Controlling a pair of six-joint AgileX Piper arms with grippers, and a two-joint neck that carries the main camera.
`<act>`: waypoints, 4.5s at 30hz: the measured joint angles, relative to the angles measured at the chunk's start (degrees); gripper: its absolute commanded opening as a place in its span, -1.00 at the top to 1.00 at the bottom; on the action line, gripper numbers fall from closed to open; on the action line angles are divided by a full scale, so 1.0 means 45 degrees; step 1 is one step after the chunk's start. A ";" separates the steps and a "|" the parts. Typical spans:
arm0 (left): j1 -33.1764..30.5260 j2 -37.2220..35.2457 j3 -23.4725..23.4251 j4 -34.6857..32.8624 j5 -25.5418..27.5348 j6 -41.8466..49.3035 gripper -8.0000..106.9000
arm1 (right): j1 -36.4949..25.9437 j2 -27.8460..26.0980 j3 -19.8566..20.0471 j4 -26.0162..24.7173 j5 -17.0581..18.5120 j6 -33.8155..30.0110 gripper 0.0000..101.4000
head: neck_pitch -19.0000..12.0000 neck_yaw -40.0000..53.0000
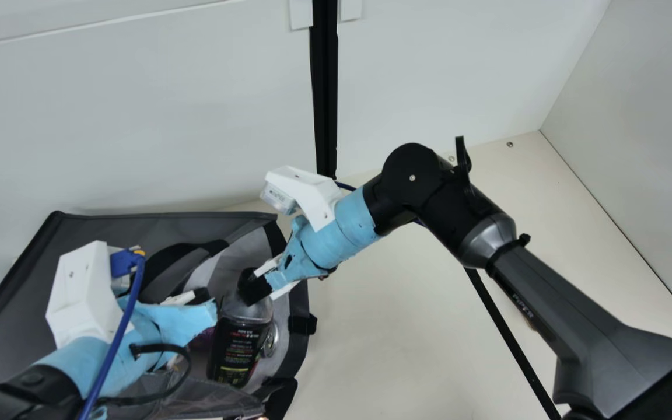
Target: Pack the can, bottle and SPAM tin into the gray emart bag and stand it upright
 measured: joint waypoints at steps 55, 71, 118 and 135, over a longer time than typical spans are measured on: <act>0.0000 0.0000 0.0000 0.0000 0.0000 0.0000 1.00 | 0.0069 0.0595 -0.1359 -0.0430 0.0019 -0.0070 -0.79 | 0.0020 -0.0020; 0.0000 0.0000 0.0000 0.0000 0.0000 0.0000 1.00 | -0.0006 0.0094 -0.0947 -0.0466 0.0003 -0.0254 -0.87 | 0.0000 0.0000; 0.0000 0.0000 0.0000 0.0000 0.0000 0.0000 1.00 | -0.4307 -0.3758 0.2173 -0.0778 0.0005 -0.1946 -0.87 | 0.0000 -0.0020; 0.0000 0.0000 0.0000 0.0000 0.0000 0.0000 1.00 | -0.6808 -0.5088 0.2489 -0.1908 0.0022 -0.1422 -0.87 | 0.0000 -0.0020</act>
